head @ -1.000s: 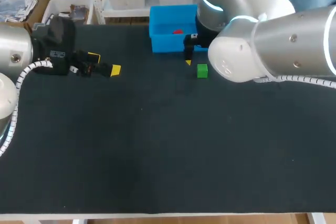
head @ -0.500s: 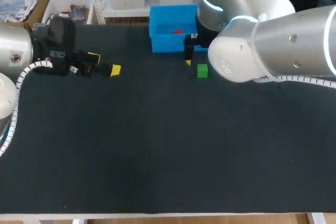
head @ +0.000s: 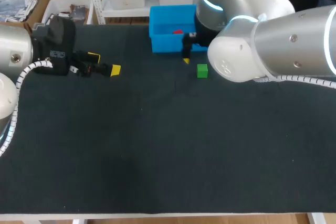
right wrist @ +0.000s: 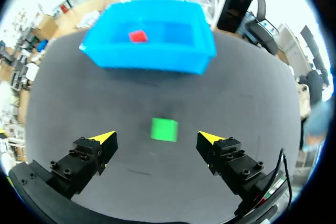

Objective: Use the left arm to pick the red cube and place it into the blue plastic box first, then use the right arm to grasp the green cube and put it into the same blue plastic box after the first action is fully finished.

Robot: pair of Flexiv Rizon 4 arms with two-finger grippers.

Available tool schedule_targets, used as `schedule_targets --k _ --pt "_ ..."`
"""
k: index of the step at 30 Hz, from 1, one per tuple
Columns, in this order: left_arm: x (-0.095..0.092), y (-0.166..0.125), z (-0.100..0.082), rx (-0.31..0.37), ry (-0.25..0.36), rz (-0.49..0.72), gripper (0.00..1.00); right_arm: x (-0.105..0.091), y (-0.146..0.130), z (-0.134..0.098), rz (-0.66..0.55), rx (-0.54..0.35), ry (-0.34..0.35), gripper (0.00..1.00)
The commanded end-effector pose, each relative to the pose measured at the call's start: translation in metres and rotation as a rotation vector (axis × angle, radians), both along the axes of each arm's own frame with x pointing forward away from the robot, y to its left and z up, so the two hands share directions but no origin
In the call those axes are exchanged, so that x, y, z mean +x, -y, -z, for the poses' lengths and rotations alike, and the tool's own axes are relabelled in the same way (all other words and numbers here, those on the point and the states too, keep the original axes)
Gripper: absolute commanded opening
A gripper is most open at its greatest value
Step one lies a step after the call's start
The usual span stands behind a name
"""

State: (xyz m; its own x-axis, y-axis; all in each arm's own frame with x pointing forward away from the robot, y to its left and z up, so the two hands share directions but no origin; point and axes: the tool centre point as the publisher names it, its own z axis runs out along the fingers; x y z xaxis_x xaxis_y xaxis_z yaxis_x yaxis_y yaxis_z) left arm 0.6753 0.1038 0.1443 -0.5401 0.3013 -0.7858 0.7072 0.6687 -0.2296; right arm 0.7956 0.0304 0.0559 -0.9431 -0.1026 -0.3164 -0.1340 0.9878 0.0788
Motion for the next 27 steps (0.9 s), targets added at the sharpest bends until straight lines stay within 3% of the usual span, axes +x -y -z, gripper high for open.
schedule_targets --k 1,8,16,27 --pt "-0.001 -0.002 0.002 -0.008 0.007 0.001 1.00 -0.024 -0.004 -0.030 -0.162 0.236 0.213 1.00" --pt "-0.001 -0.002 0.002 -0.008 0.007 0.001 1.00 -0.016 0.000 -0.004 -0.149 0.209 0.191 1.00" --pt "-0.001 -0.002 0.002 -0.008 0.007 0.001 1.00 -0.015 -0.002 -0.005 -0.158 0.192 0.191 1.00" --pt "-0.001 -0.002 0.002 -0.008 0.007 0.001 1.00 -0.012 -0.002 -0.010 -0.143 0.083 0.151 1.00"
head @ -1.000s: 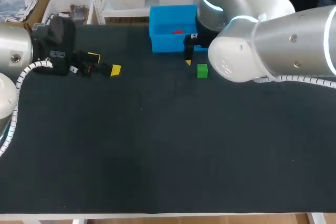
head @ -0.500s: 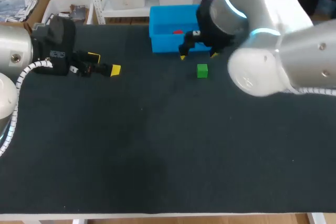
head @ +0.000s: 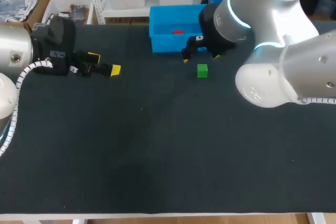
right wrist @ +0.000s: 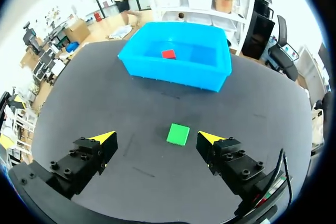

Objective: Use the left arm to pick the red cube and place it into the blue plastic box first, then use the right arm to grasp the green cube and put it into the same blue plastic box after the first action is fully finished.

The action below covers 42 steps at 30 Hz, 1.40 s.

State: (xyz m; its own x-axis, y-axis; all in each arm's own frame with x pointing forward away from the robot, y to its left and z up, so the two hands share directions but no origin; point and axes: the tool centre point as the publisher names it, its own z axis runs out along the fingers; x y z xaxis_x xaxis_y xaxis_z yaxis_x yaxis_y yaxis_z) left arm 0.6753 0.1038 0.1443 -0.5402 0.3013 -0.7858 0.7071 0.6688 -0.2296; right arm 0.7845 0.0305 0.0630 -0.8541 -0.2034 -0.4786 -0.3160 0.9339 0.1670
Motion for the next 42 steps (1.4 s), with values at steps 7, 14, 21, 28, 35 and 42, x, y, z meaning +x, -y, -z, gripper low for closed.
schedule_targets --k 7,14,21,28,35,42 --pt "-0.001 -0.002 0.002 -0.008 0.007 0.001 1.00 -0.007 0.011 0.001 0.090 -0.080 -0.060 1.00" --pt "-0.001 -0.002 0.002 -0.008 0.007 0.001 1.00 -0.009 0.021 0.001 0.130 -0.106 -0.077 1.00" --pt "-0.001 -0.002 0.002 -0.008 0.007 0.001 1.00 -0.012 0.026 0.003 0.141 -0.130 -0.094 1.00" --pt "-0.001 -0.002 0.002 -0.008 0.007 0.001 1.00 -0.010 0.027 0.002 0.141 -0.143 -0.101 1.00" --pt "-0.001 -0.002 0.002 -0.008 0.007 0.001 1.00 -0.008 0.025 0.002 0.136 -0.154 -0.098 1.00" --pt "-0.001 -0.002 0.002 -0.008 0.007 0.001 1.00 -0.005 0.027 0.005 0.136 -0.177 -0.098 1.00"
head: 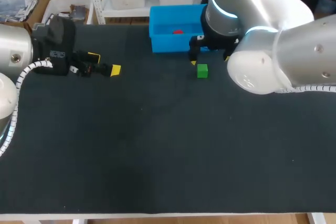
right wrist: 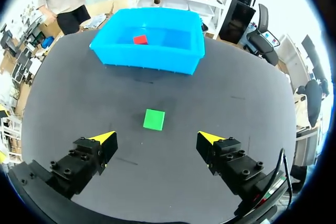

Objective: Use the left arm to pick the red cube and place it into the blue plastic box first, then use the right arm to grasp the green cube and put it into the same blue plastic box after the first action is fully finished.

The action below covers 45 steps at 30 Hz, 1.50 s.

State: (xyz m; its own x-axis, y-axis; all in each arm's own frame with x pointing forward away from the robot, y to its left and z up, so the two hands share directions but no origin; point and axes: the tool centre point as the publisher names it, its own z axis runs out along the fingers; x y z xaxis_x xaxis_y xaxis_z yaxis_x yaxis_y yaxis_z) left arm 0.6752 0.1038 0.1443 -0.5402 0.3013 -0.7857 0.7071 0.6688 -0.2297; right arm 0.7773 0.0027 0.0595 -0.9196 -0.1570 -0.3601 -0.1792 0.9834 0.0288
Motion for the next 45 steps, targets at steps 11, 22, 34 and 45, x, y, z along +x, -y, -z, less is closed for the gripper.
schedule_targets --k 11,22,34,45 --pt "-0.001 -0.002 0.002 -0.008 0.007 0.001 1.00 0.009 -0.001 0.014 0.011 -0.045 -0.019 1.00" --pt "-0.001 -0.002 0.002 -0.008 0.007 0.001 1.00 0.013 -0.008 0.036 0.019 -0.041 -0.058 1.00" --pt "-0.001 -0.002 0.002 -0.008 0.007 0.001 1.00 0.031 -0.006 0.054 0.049 -0.040 -0.076 1.00" --pt "-0.001 -0.002 0.002 -0.008 0.007 0.001 1.00 0.035 -0.008 0.060 0.057 -0.029 -0.084 1.00"
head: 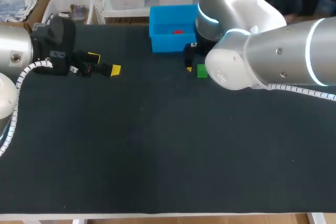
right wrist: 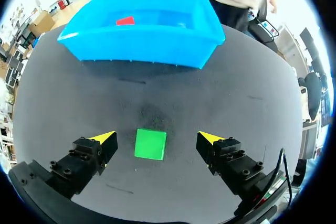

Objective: Use the left arm to pick the red cube and place it into the blue plastic box first, then use the right arm to grasp the green cube and put it into the same blue plastic box after the first action is fully finished.

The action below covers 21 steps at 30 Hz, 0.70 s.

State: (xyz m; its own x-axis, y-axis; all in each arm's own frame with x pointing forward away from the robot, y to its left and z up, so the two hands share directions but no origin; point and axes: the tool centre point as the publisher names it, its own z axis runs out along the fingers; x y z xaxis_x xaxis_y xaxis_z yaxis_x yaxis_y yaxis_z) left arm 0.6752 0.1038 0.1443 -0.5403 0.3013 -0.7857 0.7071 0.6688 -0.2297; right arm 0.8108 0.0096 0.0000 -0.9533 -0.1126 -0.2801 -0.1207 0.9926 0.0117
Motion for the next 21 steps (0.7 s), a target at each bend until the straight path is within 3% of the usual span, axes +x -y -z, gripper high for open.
schedule_targets --k 1,12,21 --pt "-0.001 -0.002 0.002 -0.008 0.007 0.001 1.00 0.002 -0.001 0.000 0.000 0.002 -0.004 1.00" --pt "-0.001 -0.002 0.002 -0.008 0.007 0.001 1.00 -0.002 0.000 -0.005 -0.001 0.008 0.002 1.00" --pt "-0.001 -0.002 0.002 -0.008 0.007 0.001 1.00 -0.010 -0.003 -0.040 -0.019 0.042 0.064 1.00"
